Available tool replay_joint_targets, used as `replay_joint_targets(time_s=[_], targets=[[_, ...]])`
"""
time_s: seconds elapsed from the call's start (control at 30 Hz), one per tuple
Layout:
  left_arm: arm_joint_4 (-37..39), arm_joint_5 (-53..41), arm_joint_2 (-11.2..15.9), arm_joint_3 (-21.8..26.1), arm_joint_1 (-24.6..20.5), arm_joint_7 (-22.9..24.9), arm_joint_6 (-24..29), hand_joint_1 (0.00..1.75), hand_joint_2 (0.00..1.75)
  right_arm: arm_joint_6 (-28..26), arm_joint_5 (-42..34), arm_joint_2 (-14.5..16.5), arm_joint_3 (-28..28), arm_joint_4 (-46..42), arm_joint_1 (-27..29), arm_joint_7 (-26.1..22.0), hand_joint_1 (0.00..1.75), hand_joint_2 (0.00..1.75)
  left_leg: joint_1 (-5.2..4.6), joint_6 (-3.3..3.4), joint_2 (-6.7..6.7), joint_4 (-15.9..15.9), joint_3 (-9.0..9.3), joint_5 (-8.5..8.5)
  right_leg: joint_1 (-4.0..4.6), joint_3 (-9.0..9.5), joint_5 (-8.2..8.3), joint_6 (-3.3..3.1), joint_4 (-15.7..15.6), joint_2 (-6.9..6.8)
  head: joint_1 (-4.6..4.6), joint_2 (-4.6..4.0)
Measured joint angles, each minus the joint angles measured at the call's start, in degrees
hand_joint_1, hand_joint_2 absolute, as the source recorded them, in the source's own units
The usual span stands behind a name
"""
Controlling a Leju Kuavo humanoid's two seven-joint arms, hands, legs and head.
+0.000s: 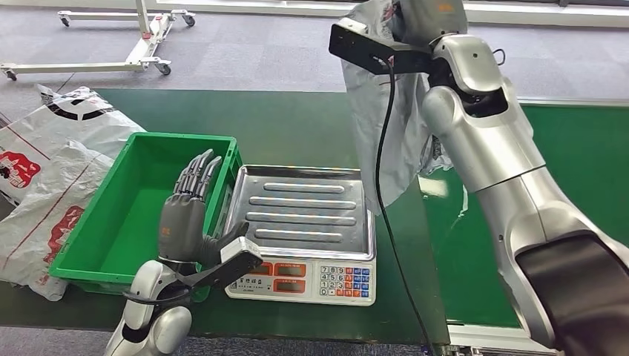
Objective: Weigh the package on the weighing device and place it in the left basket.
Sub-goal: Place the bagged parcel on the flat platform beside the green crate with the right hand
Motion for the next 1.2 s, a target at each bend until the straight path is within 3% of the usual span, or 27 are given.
replay_joint_targets(time_s=[0.23,0.43,0.73,0.83,0.87,0.97,1.2], targets=[[-3.49,-2.36,0.11,2.23,0.72,3.46,3.44,0.00,0.00,1.97,-7.83,4.93,6.34,0.93,3.17,-2.31,1.75,1.75,0.09,-0.08,0.02,-0.03,0.00,-0.01,0.20,-0.03,-0.06,-0.11,0.01,0.02,-0.02,0.00],[-6.05,-0.59,0.45,5.96,1.83,3.70,7.25,0.00,0.00,3.83,-14.16,8.69,10.81,0.92,6.78,-3.61,1.75,1.75,0.20,-0.10,0.02,-0.05,0.00,-0.02,0.21,-0.04,-0.10,-0.17,0.02,0.03,-0.01,0.00],[-8.66,0.37,0.45,9.12,3.49,3.06,9.45,0.00,0.00,3.90,-18.01,10.81,15.56,0.91,9.44,-3.42,1.75,1.75,0.19,-0.10,-0.01,-0.02,-0.02,-0.03,0.18,-0.01,-0.10,-0.18,0.01,-0.01,-0.01,0.00],[-9.13,-0.12,0.39,9.30,4.03,3.20,9.59,0.00,0.00,4.28,-19.50,11.54,16.24,1.02,10.14,-3.17,0.45,1.75,0.19,-0.11,0.00,-0.02,-0.01,-0.04,0.19,0.00,-0.10,-0.18,0.01,0.00,-0.02,0.00],[-9.36,-0.37,0.32,9.34,4.23,3.35,9.54,0.00,0.00,4.47,-19.88,11.93,16.56,1.23,10.46,-2.72,0.02,1.31,0.19,-0.12,0.00,-0.02,0.00,-0.05,0.19,-0.01,-0.10,-0.18,0.01,0.01,-0.02,0.00],[-10.14,-1.31,-0.18,9.51,4.53,4.08,8.60,0.00,0.00,5.43,-20.16,13.20,18.01,3.01,11.10,-0.60,0.00,0.00,0.19,-0.14,-0.02,-0.02,0.00,-0.05,0.22,-0.02,-0.11,-0.19,0.01,0.00,-0.02,0.00],[-11.16,-3.89,-1.03,9.66,4.68,4.69,6.82,0.00,0.00,1.17,-19.60,14.30,19.83,6.45,11.16,-0.29,0.00,0.00,0.20,-0.15,-0.02,-0.02,0.00,-0.05,0.21,-0.02,-0.11,-0.19,0.01,-0.01,-0.01,0.00]])
